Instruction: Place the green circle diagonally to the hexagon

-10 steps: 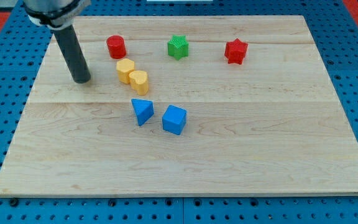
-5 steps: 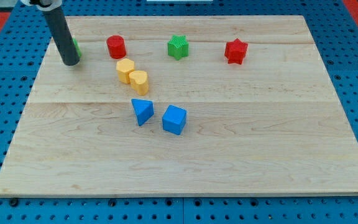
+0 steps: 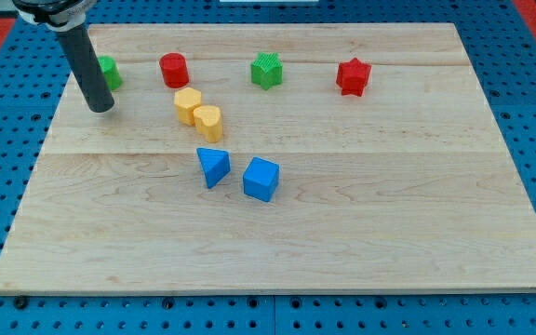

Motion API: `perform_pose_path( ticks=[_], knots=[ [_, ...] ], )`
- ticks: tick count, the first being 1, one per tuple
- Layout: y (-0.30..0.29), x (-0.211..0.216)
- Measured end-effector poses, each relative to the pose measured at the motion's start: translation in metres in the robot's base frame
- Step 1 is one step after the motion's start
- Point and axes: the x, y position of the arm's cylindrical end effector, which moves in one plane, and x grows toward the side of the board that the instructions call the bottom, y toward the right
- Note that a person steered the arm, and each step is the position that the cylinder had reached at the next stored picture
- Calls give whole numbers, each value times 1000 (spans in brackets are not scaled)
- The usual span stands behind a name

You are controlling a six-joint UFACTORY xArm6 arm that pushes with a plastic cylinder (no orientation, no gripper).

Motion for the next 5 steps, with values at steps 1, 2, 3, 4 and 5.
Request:
perform_pose_path(
  ticks=[1, 2, 3, 4, 5],
  knots=[
    [1, 0],
    [1, 0],
    [-9, 0],
    [17, -1],
    [0, -4]
  ],
)
